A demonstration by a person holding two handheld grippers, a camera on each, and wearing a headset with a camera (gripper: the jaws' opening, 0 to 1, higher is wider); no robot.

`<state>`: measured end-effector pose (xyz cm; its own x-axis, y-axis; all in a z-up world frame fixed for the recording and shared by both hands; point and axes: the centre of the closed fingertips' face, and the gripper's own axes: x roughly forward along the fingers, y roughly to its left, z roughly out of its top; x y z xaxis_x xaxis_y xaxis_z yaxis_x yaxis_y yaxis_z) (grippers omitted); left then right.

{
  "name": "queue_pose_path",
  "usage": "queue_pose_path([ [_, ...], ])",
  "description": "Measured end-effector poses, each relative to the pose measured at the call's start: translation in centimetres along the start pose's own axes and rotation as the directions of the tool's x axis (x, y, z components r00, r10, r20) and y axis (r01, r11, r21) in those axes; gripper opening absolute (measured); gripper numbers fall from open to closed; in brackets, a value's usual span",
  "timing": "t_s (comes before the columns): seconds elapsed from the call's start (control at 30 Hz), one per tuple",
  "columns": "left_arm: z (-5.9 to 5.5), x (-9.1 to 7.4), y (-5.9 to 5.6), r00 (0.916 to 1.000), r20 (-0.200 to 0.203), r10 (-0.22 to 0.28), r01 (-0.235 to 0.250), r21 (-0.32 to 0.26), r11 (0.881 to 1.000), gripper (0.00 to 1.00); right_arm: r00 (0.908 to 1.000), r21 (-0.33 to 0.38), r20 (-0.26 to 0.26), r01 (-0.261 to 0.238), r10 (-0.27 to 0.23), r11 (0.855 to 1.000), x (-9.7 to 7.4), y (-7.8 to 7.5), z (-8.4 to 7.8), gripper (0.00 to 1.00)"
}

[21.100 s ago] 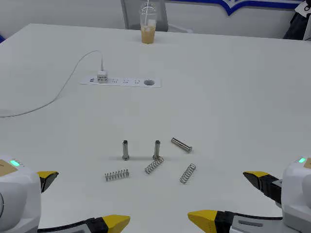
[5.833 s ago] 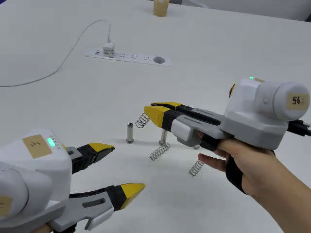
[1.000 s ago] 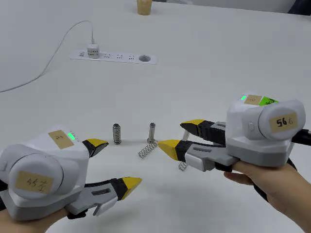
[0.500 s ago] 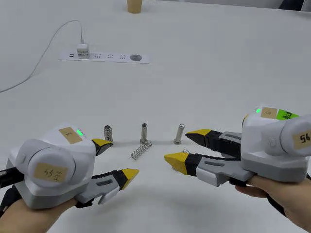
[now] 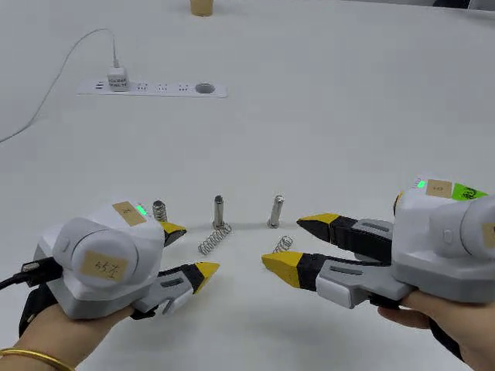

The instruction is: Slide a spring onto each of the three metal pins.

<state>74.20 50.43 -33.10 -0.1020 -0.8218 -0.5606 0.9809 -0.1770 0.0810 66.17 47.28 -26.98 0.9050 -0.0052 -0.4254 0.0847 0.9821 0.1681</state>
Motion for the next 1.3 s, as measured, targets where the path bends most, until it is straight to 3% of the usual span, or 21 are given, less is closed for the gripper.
queue_pose_path([
  [0.53,-0.5,2.0,0.5,0.9998,-0.018,-0.008,0.008,-0.049,0.999,0.21,0.9994,0.019,-0.02,0.03,-0.029,0.999,-0.3,-0.7,-1.0,0.44],
  [0.87,-0.5,2.1,0.3,0.9995,-0.025,-0.017,0.016,-0.049,0.999,0.12,0.9988,0.034,-0.027,0.041,-0.04,0.999,-0.3,-0.8,-1.2,0.44],
  [1.3,-0.5,1.3,-0.1,0.999,-0.037,-0.024,0.023,-0.035,0.999,0.1,0.9989,0.064,-0.012,0.045,-0.045,0.997,-0.3,-0.7,-0.4,0.44],
])
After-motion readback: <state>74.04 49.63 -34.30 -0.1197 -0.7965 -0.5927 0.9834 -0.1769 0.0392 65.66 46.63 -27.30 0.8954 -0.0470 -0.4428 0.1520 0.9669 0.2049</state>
